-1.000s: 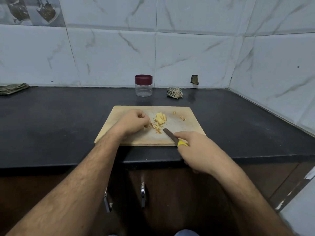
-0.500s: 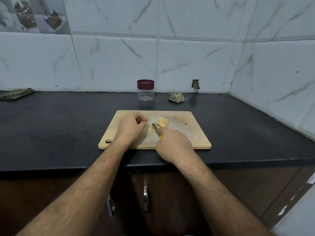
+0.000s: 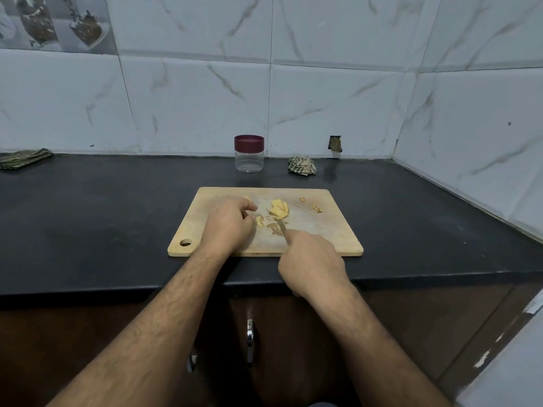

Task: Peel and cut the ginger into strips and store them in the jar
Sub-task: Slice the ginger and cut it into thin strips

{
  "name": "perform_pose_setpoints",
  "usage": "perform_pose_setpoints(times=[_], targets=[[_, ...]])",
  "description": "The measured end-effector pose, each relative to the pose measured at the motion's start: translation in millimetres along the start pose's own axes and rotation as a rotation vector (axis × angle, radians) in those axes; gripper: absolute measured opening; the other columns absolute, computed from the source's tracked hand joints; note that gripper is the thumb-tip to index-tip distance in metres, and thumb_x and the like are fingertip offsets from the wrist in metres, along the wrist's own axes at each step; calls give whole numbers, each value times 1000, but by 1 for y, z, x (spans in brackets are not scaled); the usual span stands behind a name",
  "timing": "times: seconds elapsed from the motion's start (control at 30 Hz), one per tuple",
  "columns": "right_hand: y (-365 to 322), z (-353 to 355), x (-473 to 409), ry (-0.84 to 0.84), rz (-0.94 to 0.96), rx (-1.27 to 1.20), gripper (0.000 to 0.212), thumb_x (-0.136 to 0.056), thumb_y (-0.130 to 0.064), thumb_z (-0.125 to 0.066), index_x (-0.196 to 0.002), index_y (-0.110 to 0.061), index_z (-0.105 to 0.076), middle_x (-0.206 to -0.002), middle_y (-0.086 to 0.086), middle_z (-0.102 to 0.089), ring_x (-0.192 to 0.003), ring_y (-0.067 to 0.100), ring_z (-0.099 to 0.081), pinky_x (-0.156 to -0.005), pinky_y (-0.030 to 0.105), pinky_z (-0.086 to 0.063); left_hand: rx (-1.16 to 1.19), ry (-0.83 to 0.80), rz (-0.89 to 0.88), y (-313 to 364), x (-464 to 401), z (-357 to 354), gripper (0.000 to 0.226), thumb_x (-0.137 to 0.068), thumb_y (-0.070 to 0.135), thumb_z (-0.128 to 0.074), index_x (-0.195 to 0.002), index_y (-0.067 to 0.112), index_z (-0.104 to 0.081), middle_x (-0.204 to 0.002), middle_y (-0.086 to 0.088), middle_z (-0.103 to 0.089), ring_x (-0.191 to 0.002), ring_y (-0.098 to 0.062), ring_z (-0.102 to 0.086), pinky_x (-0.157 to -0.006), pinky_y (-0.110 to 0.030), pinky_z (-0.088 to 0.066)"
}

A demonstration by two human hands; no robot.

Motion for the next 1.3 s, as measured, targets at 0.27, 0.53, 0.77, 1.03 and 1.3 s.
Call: perform_pose_setpoints(times=[0.27, 0.53, 0.77, 1.03, 1.3], targets=[[6, 7, 6, 39, -5, -19, 49, -89, -11, -43, -135, -26, -49, -106, 3, -61, -93, 22, -54, -67, 32, -43, -50, 1, 5, 1, 1, 0, 25, -93, 21, -61, -115, 19, -70, -104, 0, -71, -93, -14, -59, -84, -25, -45], [-5, 2, -9, 22, 13, -1, 56, -89, -12, -47, -142, -29, -47, -118, 4, -63, -106, 25, -56, -72, 31, -40, -51, -6, 12, 1, 2, 0, 24, -93, 22, -62, -115, 20, -70, -103, 0, -71, -91, -14, -59, -84, -26, -46], [21, 6, 0, 75, -54, -13, 49, -89, -12, -44, -135, -28, -51, -114, 2, -62, -104, 25, -56, -70, 32, -40, -55, 0, 9, 1, 1, 1, 23, -93, 25, -62, -114, 20, -70, -107, 0, -72, -87, -10, -55, -85, -26, -46], [5, 3, 4, 42, 61, -6, 61, -92, -18, -44, -149, -39, -35, -123, 0, -62, -111, 23, -56, -76, 32, -43, -56, -1, 16, 2, 3, 1, 24, -93, 24, -62, -115, 19, -70, -106, -1, -71, -86, -11, -54, -82, -25, -44], [26, 11, 6, 35, 16, 48, 55, -94, -21, -41, -145, -43, -42, -126, -4, -62, -112, 20, -56, -76, 32, -44, -62, 0, 16, 2, 3, 1, 24, -94, 24, -62, -116, 20, -71, -110, 0, -71, -87, -9, -53, -82, -22, -43]])
Point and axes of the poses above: each hand's wrist, its own x-axis away from the middle knuckle, its own z-axis out of the back of the hand, y = z × x, the point moved 5 cm from there along -x, towards the middle knuckle
